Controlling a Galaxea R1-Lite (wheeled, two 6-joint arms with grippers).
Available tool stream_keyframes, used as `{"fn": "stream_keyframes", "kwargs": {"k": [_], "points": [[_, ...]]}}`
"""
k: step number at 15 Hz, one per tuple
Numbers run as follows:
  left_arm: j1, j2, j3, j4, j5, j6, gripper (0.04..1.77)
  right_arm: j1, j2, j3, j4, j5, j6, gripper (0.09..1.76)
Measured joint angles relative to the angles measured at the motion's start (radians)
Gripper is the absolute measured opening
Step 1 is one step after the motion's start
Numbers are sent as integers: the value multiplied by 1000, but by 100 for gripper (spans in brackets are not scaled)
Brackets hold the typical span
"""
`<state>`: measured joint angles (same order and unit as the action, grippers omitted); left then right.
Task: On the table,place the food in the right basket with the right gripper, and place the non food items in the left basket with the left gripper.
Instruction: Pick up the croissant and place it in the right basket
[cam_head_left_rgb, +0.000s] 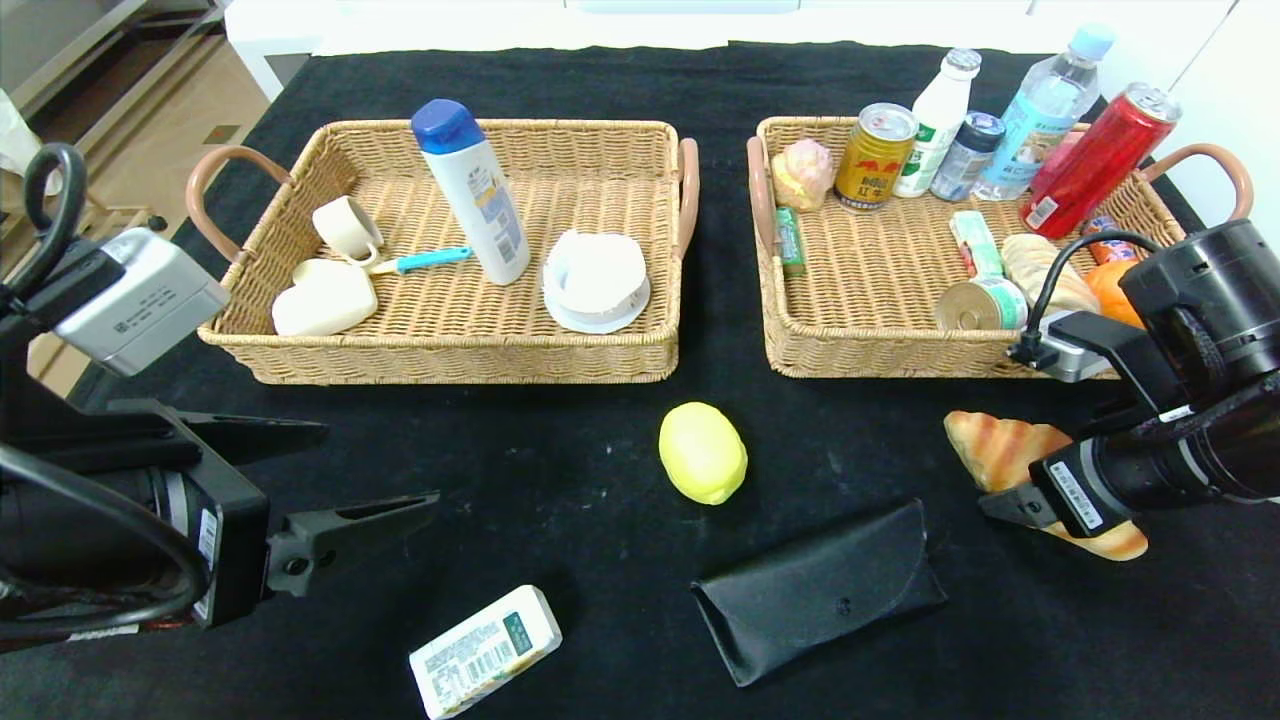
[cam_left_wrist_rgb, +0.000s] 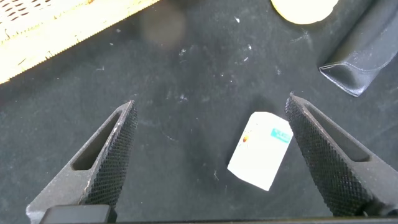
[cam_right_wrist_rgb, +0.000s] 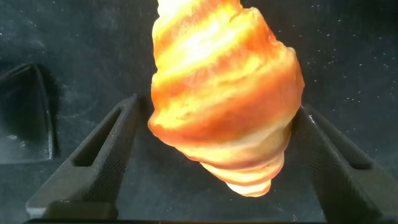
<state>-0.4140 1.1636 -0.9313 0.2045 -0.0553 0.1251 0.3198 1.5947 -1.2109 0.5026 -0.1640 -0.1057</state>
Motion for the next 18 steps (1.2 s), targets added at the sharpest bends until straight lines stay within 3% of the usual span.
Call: {"fn": "stream_keyframes", "kwargs": {"k": [3,7,18], "points": [[0,-1,0,0,0,0,172,-1,6,1,-3,-2,1,117],[0,-2,0,0,0,0,172,-1,9,6,-6,-2,1,89],[-1,-2,0,0,3,1,172,4,0,8,-4,11,3,83]]}}
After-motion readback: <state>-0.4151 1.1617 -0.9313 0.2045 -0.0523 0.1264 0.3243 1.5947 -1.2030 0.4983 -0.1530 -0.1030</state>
